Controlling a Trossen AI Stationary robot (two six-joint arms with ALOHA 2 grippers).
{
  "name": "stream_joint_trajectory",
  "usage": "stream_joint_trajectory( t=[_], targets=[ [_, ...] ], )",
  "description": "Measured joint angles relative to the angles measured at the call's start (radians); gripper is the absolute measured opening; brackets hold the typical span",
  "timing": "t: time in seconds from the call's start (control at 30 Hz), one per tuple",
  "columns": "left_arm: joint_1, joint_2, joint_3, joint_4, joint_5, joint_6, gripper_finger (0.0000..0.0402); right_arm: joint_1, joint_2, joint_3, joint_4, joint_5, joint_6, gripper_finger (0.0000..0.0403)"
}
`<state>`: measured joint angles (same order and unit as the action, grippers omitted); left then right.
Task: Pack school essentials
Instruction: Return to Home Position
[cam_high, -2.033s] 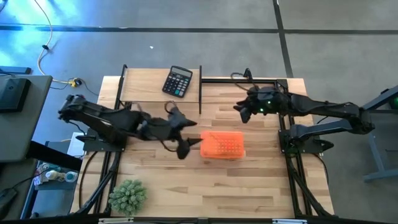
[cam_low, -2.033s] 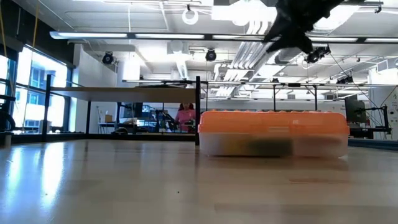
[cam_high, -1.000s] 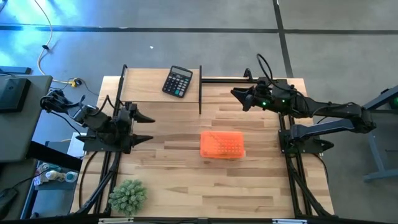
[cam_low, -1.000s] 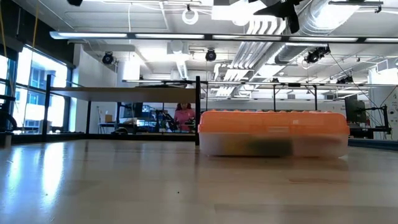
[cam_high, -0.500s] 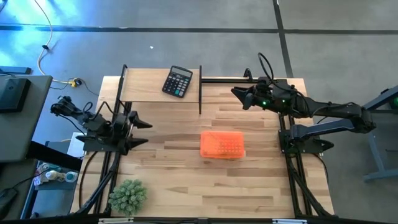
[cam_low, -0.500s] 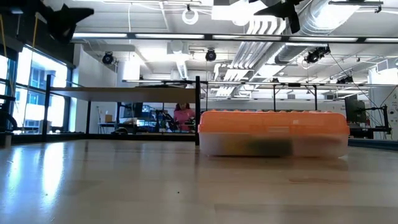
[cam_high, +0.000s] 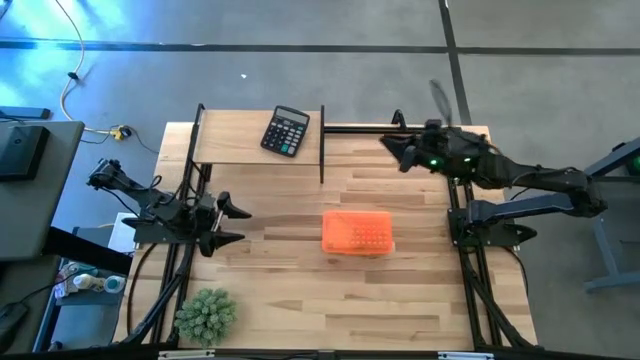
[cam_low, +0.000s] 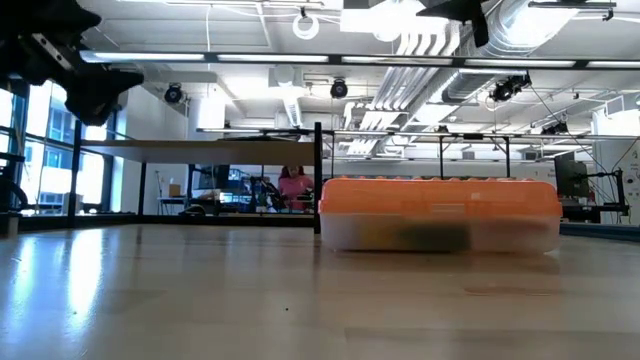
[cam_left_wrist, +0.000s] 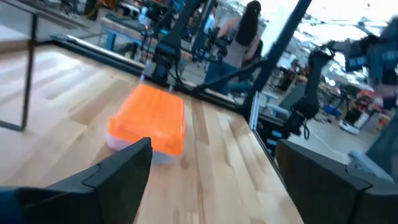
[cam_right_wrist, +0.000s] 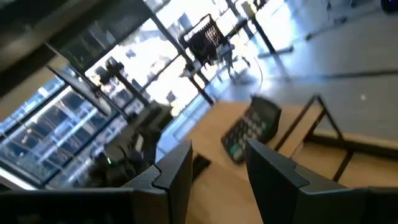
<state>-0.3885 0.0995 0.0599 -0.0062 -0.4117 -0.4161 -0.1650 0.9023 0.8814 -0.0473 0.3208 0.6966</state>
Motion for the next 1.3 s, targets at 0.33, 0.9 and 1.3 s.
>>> stream_joint_trajectory(
  t=[0.33,0.9,1.3],
  targets=[
    [0.002,0.004,-0.029,0.025,0.034,-0.019,0.0328,-0.015,-0.287,0.000,-0.036,-0.008,-0.208,0.0138],
    [0.002,0.004,-0.029,0.015,0.038,-0.019,0.0328,0.104,-0.468,-0.307,-0.071,-0.014,-0.427,0.0138],
    [0.002,0.004,-0.029,0.015,0.038,-0.019,0.0328,0.115,-0.662,-0.599,0.090,-0.131,-0.385,0.0138]
  ],
)
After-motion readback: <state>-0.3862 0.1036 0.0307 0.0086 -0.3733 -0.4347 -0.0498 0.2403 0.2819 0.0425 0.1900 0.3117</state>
